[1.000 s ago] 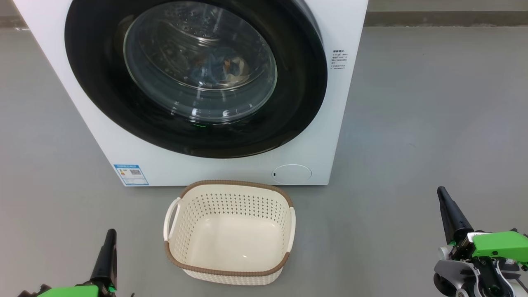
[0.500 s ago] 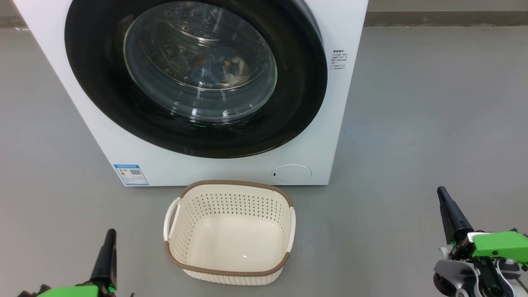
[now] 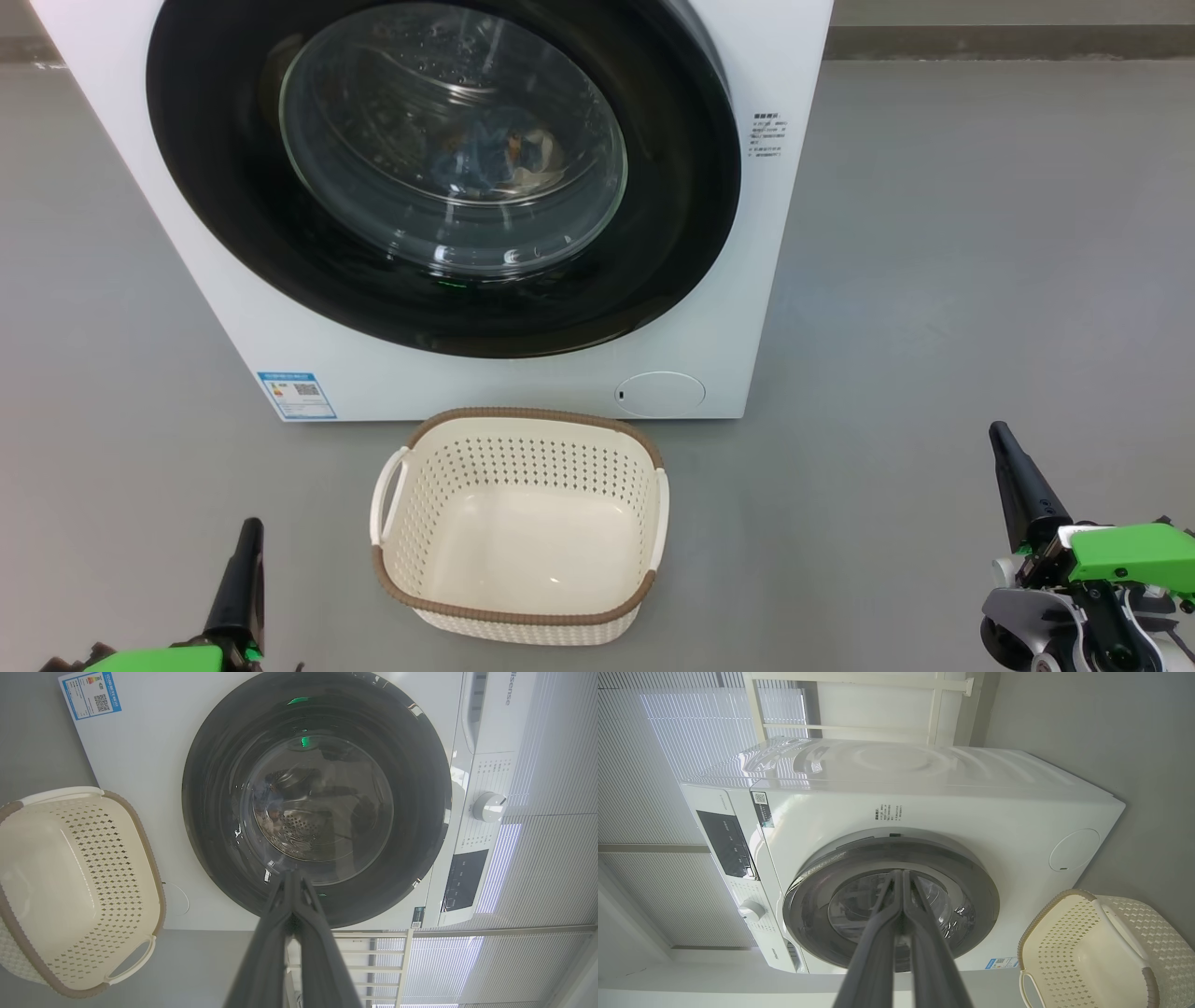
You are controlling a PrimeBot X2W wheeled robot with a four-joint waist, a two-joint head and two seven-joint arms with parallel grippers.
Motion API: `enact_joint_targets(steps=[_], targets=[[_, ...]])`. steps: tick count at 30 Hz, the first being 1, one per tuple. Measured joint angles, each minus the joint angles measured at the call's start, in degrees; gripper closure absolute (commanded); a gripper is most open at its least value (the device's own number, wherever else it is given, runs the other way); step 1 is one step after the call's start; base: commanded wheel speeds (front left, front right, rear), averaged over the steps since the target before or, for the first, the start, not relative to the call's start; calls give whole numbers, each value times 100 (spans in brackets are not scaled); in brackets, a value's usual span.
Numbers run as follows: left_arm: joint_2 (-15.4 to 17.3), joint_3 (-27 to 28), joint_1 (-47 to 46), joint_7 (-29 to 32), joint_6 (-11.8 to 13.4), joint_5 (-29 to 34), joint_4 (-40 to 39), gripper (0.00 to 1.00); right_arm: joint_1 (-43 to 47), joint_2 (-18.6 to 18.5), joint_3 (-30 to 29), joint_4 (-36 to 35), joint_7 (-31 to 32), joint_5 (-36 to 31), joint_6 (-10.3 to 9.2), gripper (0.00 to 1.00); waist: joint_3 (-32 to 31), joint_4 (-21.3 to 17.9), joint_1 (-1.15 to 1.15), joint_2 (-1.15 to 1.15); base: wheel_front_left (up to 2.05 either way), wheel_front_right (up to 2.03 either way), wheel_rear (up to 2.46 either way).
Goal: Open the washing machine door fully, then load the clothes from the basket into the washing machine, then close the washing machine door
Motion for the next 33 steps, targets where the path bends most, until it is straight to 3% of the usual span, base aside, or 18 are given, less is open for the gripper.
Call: enact_joint_targets(steps=[33], targets=[[-2,3,-9,1,0,0,0,100,1,-2,13,-4,-8,2,0,100,0,0,0,0,0,0,0]])
